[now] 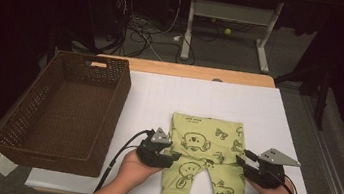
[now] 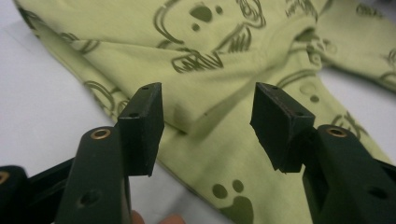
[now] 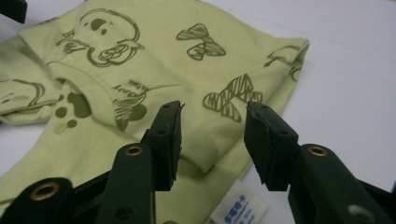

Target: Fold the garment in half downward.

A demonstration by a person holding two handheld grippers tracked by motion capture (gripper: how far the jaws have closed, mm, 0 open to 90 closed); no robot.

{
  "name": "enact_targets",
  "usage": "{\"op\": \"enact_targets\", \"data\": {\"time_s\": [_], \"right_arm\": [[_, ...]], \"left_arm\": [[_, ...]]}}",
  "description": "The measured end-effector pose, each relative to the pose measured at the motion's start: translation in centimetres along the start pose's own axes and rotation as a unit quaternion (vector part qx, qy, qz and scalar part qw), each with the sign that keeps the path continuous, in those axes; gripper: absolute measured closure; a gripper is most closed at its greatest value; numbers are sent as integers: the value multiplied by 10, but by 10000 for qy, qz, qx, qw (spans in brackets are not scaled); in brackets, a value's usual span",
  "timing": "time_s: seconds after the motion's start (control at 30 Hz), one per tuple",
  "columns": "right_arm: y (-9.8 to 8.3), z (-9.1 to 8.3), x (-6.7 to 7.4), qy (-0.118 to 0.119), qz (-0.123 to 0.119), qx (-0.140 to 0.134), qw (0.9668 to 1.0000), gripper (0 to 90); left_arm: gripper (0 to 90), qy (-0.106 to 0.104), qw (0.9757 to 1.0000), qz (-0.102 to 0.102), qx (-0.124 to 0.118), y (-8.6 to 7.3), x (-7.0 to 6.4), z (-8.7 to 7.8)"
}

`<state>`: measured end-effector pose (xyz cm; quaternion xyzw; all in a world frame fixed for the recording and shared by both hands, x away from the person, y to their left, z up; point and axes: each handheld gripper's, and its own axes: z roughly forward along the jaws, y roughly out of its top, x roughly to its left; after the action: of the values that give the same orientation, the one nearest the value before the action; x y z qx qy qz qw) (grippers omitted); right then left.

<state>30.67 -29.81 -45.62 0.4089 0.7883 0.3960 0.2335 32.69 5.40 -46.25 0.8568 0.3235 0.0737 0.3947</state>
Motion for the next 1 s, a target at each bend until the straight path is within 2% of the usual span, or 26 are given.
{"op": "enact_targets", "data": {"time_s": [0.1,0.23,0.33,0.37,0.47,0.6,0.7,0.77,0.9,1.0], "right_arm": [[-2,5,1,45,17,121,9999,585],[-4,12,2,100,-14,308,9995,568],[-4,15,4,63,-1,412,9991,565],[-4,16,3,78,-76,414,9991,568],[-3,18,4,57,-15,539,9985,597],[-3,18,4,79,-72,530,9985,673],[-3,18,5,54,-7,526,9986,788],[-2,17,6,3,-61,481,9988,852],[0,12,10,-40,-263,359,9990,865],[3,8,9,-35,-191,182,9996,870]], "left_arm": [[450,-22,10000,-23,18,1,1,3],[507,59,9999,-45,140,1,1,9],[574,197,9996,65,206,0,0,12],[614,261,9994,107,196,0,-1,12],[719,360,9992,43,188,0,1,12],[828,435,9989,60,142,0,2,13],[839,387,9992,-36,93,0,3,12],[842,395,9992,15,42,0,2,8],[842,322,9994,98,-127,2,2,-1],[842,233,9995,-39,-216,2,3,-4]]}}
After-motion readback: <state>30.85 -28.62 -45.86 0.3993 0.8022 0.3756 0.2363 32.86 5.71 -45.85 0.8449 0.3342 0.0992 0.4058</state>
